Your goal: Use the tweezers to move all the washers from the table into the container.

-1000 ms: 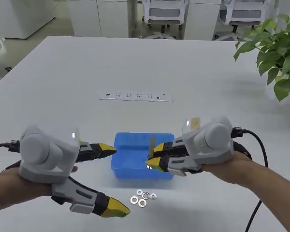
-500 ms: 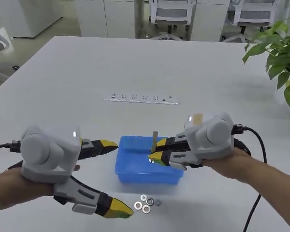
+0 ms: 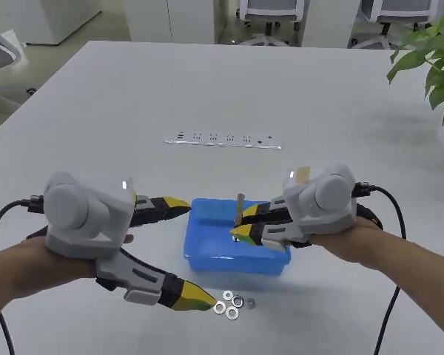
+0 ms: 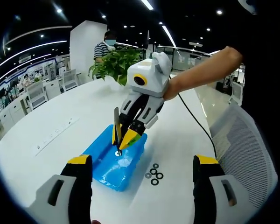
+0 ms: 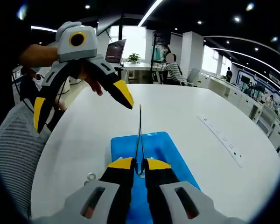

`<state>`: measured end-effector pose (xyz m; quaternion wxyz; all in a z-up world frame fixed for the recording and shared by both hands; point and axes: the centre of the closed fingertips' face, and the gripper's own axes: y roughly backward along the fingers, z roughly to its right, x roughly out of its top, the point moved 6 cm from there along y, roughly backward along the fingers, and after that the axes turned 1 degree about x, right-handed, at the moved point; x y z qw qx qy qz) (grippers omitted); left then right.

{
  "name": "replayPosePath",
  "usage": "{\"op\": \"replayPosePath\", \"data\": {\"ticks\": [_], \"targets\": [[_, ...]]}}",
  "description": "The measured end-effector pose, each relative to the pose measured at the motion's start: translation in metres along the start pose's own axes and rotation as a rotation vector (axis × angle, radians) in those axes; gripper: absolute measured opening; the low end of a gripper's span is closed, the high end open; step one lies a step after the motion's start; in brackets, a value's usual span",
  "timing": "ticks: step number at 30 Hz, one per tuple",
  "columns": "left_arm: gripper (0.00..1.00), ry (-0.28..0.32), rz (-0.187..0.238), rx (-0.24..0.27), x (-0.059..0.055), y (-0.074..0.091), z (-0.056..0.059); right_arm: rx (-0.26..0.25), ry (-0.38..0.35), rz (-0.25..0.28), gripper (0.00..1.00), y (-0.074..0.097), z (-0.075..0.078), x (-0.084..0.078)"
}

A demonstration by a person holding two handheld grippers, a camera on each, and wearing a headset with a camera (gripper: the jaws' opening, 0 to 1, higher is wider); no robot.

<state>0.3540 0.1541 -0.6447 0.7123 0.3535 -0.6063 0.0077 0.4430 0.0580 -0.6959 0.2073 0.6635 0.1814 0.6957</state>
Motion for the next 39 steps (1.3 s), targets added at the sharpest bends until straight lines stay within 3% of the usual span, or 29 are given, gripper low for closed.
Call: {"op": "replayPosePath", "data": {"ticks": [6, 15, 29, 39], "targets": [[0.85, 0.007, 0.016, 0.038, 0.002, -0.002, -0.016, 0.012, -0.007, -0.008, 0.11, -0.008, 0.003, -0.005], [0.66, -0.017, 0.008, 0.039, 0.006, -0.016, -0.029, 0.035, -0.006, -0.029, 0.11, -0.015, 0.003, -0.013], [0.31, -0.071, -0.01, 0.009, 0.013, -0.045, -0.042, 0.058, -0.028, -0.05, 0.11, -0.019, 0.005, -0.027], [0.21, -0.106, -0.026, -0.003, 0.015, -0.059, -0.046, 0.074, -0.023, -0.056, 0.11, -0.02, 0.004, -0.031]]}}
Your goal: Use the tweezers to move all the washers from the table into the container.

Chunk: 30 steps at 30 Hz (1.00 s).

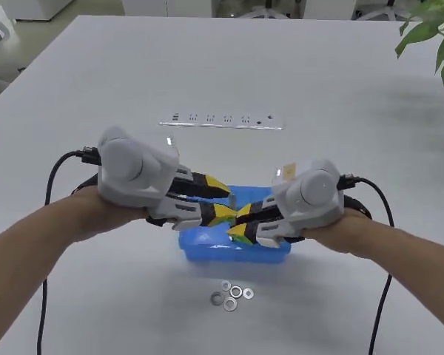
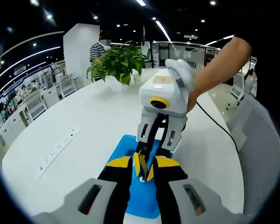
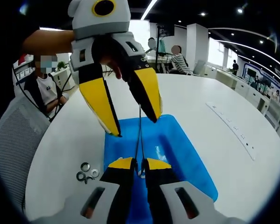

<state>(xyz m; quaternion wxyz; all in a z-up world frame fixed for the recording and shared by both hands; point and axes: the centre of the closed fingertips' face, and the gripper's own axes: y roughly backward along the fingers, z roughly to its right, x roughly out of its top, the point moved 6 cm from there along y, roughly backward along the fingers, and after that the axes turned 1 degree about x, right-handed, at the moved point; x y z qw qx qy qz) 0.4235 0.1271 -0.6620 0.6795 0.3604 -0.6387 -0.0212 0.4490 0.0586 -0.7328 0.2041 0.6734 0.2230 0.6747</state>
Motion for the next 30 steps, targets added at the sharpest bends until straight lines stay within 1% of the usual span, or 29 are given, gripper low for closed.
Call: {"op": "replayPosePath", "data": {"ticks": [3, 5, 10, 12, 16, 19, 23, 30], "targets": [[0.19, -0.005, -0.002, -0.01, 0.0004, -0.0018, 0.0003, 0.003, 0.006, -0.001, 0.11, 0.0002, -0.0002, 0.0001], [0.16, -0.012, -0.003, -0.016, 0.0005, -0.0026, 0.0004, 0.003, 0.008, 0.0, 0.11, 0.0004, -0.0005, -0.0004], [0.12, -0.027, -0.005, -0.024, 0.0011, -0.0054, -0.0003, 0.002, 0.015, -0.005, 0.11, 0.0015, -0.0011, -0.001], [0.09, -0.033, -0.004, -0.03, 0.0018, -0.0064, 0.0, 0.002, 0.014, -0.006, 0.11, 0.0018, -0.0014, -0.0011], [0.08, -0.043, -0.006, -0.031, 0.0026, -0.0085, -0.0001, 0.0, 0.012, -0.007, 0.12, 0.0025, -0.0013, -0.0015], [0.08, -0.032, -0.007, -0.03, 0.0024, -0.0096, -0.0005, -0.004, 0.001, -0.006, 0.12, 0.0029, -0.001, -0.0018], [0.06, -0.034, -0.015, -0.016, 0.0017, -0.0095, -0.0017, -0.007, -0.001, -0.006, 0.13, 0.0034, -0.0007, -0.002], [0.06, -0.034, -0.019, -0.02, 0.0014, -0.0067, 0.0015, -0.009, 0.0, -0.008, 0.14, 0.0041, -0.0018, -0.0005]]}}
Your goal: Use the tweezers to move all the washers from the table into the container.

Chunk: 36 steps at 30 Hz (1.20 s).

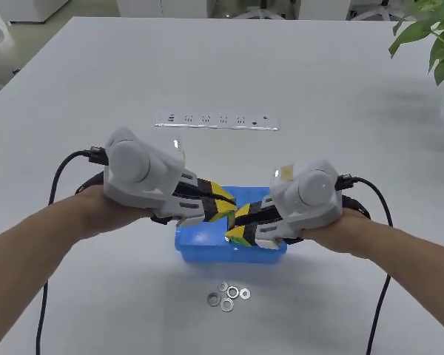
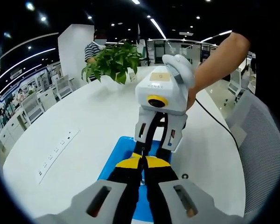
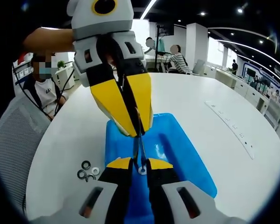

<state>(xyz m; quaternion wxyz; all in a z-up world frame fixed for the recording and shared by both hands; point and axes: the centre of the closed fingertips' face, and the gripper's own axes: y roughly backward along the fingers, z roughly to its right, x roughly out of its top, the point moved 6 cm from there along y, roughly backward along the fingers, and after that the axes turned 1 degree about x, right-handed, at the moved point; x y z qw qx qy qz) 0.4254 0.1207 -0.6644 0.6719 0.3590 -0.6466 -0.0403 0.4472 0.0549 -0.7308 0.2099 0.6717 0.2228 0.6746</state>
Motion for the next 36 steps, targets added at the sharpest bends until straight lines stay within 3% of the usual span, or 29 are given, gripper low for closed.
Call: {"op": "replayPosePath", "data": {"ticks": [10, 22, 36], "targets": [[0.06, 0.002, 0.007, 0.007, 0.006, 0.008, 0.002, -0.023, -0.011, 0.023, 0.17, 0.006, 0.001, 0.011], [0.06, 0.003, 0.02, 0.028, 0.015, 0.019, 0.0, -0.071, -0.029, 0.042, 0.29, 0.022, -0.003, 0.023], [0.06, -0.006, 0.027, 0.036, 0.025, 0.027, 0.003, -0.13, -0.07, 0.046, 0.53, 0.043, -0.006, 0.029]]}}
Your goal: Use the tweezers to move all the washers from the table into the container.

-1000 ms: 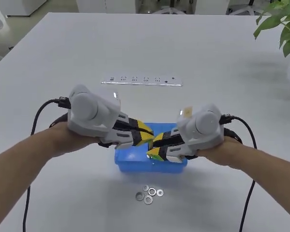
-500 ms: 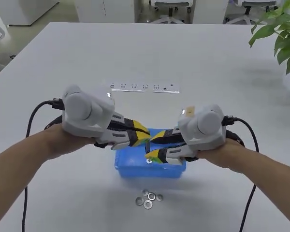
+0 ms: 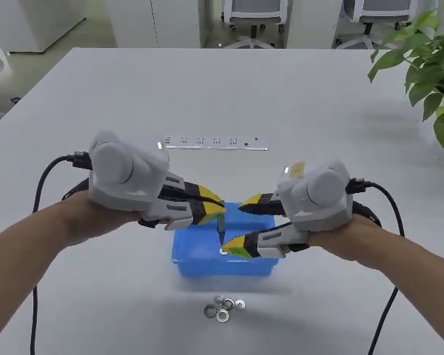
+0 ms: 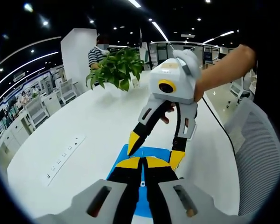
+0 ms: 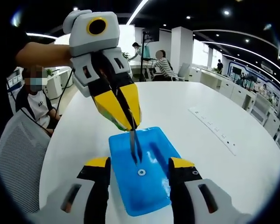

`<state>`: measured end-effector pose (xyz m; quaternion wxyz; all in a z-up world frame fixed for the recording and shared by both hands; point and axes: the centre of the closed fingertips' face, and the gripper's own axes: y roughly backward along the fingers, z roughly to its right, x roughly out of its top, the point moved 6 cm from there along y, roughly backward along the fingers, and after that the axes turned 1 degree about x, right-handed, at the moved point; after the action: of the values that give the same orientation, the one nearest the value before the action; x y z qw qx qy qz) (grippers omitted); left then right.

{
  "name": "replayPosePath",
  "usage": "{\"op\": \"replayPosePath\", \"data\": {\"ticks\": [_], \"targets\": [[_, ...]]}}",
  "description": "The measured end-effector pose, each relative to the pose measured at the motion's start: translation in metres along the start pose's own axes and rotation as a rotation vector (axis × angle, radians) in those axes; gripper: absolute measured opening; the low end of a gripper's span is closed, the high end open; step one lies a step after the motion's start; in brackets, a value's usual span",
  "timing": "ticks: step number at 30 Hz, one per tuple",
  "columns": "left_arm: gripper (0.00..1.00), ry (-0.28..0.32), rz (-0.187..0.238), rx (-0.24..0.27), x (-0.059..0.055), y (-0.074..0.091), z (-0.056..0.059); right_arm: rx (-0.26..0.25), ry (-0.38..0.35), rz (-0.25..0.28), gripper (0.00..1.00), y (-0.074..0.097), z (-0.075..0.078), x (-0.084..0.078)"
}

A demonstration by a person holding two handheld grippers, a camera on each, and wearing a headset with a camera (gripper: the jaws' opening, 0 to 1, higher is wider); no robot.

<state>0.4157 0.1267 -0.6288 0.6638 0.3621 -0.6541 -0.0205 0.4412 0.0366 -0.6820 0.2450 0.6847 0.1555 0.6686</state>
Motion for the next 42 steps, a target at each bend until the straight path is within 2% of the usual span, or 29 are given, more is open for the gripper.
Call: {"op": "replayPosePath", "data": {"ticks": [13, 16, 19, 23, 27, 32, 42], "targets": [[0.06, -0.014, -0.006, 0.013, 0.008, 0.012, 0.001, -0.048, 0.005, -0.013, 0.71, 0.021, -0.01, -0.003], [0.06, -0.017, -0.01, 0.013, 0.009, 0.014, 0.003, -0.078, 0.014, -0.012, 0.79, 0.027, -0.012, -0.002], [0.06, -0.019, -0.011, 0.012, 0.01, 0.016, 0.005, -0.093, 0.004, -0.001, 0.82, 0.034, -0.013, -0.002], [0.06, -0.022, -0.012, 0.013, 0.012, 0.018, 0.007, -0.107, 0.0, 0.001, 0.86, 0.041, -0.016, -0.005], [0.06, -0.024, -0.014, 0.008, 0.012, 0.019, 0.009, -0.138, -0.019, -0.002, 0.95, 0.046, -0.017, -0.011], [0.06, -0.023, -0.016, 0.008, 0.013, 0.021, 0.012, -0.151, -0.04, 0.014, 1.0, 0.051, -0.021, -0.015], [0.06, -0.032, -0.015, -0.002, 0.017, 0.023, 0.022, -0.149, -0.039, 0.028, 1.0, 0.058, -0.033, -0.023]]}}
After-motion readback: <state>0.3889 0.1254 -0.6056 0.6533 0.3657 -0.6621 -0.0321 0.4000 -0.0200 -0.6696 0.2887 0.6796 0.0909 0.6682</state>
